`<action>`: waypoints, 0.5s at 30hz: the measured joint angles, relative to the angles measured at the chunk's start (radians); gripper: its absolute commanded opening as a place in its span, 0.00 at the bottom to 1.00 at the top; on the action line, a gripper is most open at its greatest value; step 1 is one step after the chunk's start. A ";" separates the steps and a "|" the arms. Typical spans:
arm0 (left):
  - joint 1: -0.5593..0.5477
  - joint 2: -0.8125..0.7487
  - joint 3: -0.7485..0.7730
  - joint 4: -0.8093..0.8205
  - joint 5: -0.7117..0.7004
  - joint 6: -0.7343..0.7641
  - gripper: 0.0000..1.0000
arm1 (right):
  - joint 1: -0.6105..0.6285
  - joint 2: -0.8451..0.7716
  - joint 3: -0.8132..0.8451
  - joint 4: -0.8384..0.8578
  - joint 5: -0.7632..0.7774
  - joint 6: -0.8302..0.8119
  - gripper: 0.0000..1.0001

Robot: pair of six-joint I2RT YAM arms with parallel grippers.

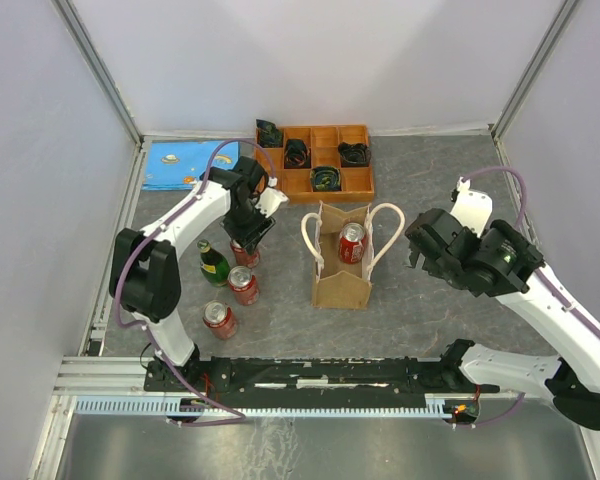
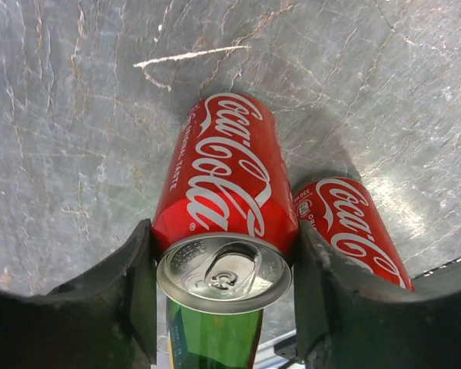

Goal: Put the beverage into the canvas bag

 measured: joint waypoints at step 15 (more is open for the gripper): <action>0.003 0.077 0.471 -0.131 0.029 0.001 0.03 | 0.000 0.009 -0.003 0.003 -0.001 0.010 0.99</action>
